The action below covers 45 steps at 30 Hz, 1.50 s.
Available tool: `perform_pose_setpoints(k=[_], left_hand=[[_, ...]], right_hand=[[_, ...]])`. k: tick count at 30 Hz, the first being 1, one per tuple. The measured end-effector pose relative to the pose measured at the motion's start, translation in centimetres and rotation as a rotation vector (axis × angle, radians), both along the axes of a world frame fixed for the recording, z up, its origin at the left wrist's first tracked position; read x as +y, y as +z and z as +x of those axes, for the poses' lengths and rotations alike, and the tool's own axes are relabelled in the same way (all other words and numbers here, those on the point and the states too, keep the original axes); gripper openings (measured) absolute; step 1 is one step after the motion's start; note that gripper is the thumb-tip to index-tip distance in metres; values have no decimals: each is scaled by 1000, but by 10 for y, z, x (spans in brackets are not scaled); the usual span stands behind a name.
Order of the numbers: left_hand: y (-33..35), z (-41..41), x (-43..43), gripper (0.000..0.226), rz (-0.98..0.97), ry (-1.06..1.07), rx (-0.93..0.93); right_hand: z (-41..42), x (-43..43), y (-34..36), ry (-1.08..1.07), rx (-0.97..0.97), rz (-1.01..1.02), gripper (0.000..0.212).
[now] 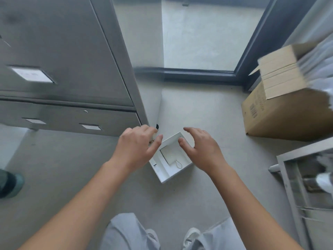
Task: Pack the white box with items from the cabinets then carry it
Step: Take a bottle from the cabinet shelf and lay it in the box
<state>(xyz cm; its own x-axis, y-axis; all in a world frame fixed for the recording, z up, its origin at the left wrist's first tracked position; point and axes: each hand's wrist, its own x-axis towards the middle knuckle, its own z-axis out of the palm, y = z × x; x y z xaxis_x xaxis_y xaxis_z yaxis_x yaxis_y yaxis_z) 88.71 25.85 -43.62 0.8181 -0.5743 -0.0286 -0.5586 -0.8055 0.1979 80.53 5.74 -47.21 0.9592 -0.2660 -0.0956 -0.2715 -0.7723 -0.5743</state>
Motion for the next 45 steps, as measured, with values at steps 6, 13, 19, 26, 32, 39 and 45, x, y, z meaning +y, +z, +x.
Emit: perform_pose_setpoints(k=[6,13,19,26,32,39,45], left_hand=[[194,-25,-4,53,53,-29,-51],[347,-49,-12,61,-7,-77,-154],[401,-69,-13,61,-35,-118,-250],[426,-85,-29,57,-140,-187,-326],[429,-96,-61,54,-179,-291,-293],[448,-74,-115,51,-297,-501,-327],[451,-55,-145,53,-294,-770,-262]], right_hand=[[-25,-10,202,-32,-27,-11,53],[-55,-11,360,-72,-123,-32,53],[-80,-13,412,-90,-182,-48,55],[-102,-24,443,-136,-257,-80,55],[-129,-45,455,-241,-265,-123,55],[-150,-68,469,-487,-277,-174,53],[-164,-59,478,-754,-265,-151,49]])
